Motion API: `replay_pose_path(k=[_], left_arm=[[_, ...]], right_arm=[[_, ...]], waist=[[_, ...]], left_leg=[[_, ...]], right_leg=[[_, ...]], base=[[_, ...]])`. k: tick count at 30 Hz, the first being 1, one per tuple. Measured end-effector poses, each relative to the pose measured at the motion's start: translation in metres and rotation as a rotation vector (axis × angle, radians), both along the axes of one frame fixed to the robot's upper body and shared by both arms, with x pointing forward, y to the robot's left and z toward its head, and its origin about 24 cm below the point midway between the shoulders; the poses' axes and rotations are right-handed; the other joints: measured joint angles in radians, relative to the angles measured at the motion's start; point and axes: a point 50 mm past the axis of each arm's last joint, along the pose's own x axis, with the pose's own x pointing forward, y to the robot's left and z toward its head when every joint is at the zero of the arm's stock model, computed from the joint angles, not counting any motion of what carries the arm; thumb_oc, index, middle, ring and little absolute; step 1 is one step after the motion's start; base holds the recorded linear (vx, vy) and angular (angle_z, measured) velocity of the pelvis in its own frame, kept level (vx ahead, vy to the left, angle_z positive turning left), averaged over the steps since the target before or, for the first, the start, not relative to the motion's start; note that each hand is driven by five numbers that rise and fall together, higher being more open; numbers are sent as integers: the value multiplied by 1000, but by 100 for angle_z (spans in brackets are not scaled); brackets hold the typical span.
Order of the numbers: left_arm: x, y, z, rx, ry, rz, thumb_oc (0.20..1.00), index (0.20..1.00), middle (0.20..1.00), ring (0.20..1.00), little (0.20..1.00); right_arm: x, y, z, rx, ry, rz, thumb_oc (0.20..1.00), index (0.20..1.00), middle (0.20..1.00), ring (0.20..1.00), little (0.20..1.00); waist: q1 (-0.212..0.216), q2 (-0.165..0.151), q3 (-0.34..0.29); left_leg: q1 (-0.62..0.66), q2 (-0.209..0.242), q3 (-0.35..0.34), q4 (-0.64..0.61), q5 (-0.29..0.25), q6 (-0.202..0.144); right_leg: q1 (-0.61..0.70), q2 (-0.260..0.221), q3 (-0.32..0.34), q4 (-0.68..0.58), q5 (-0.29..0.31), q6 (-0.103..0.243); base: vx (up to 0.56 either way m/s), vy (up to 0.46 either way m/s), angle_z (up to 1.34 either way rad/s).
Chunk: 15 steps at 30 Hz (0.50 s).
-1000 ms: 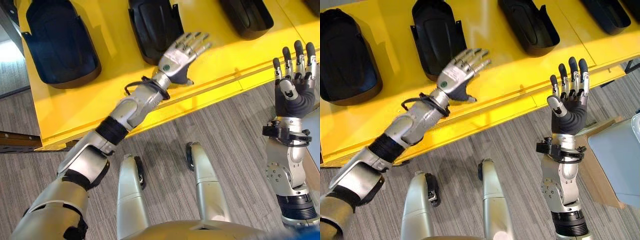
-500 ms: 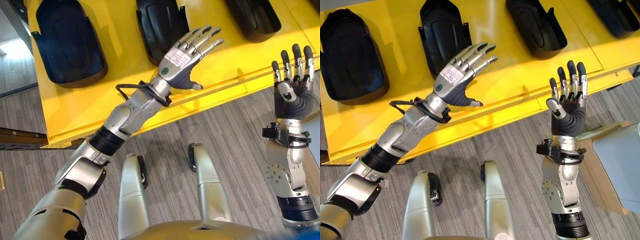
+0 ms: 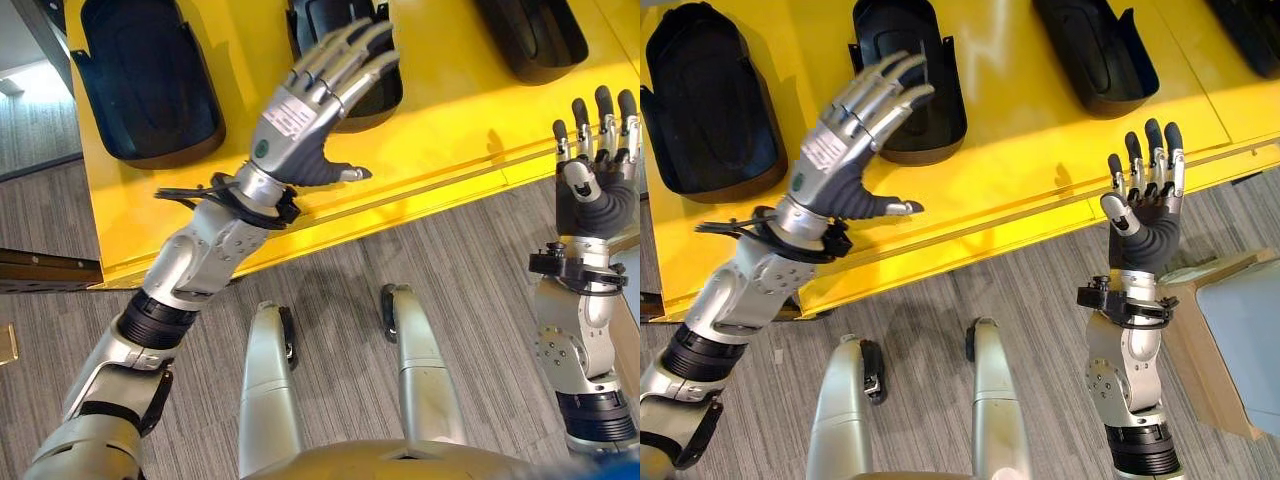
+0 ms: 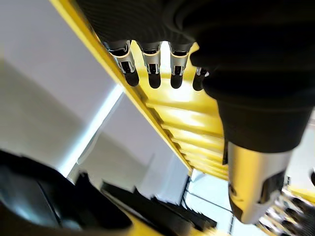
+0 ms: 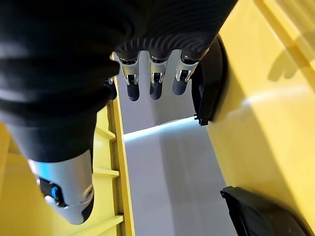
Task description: Move parts from the plastic box to the shelf.
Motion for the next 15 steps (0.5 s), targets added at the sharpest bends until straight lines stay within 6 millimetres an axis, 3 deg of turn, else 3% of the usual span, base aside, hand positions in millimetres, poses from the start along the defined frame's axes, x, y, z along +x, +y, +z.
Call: replay_pose_path(k=[10,15], left_arm=[[8,5,7,19,-82,68,1000,1000,1000,1000,1000],[24,1,5,81,-68,124,1000,1000,1000,1000,1000]], right_arm=[[1,-1,2,-1,-11,-2,1000,1000,1000,1000,1000],[1,0,4,-1,-18,1,1000,1000,1000,1000,1000]], waist=[[-4,1,4],[-8,1,4]], left_leg=[[0,0,-1,3,0,0],[-1,1,-1,6,-1,1]], right_leg=[[0,1,-1,1,0,-1],[0,2,0,1,0,-1]], base=[[0,0,0],[0,0,0]])
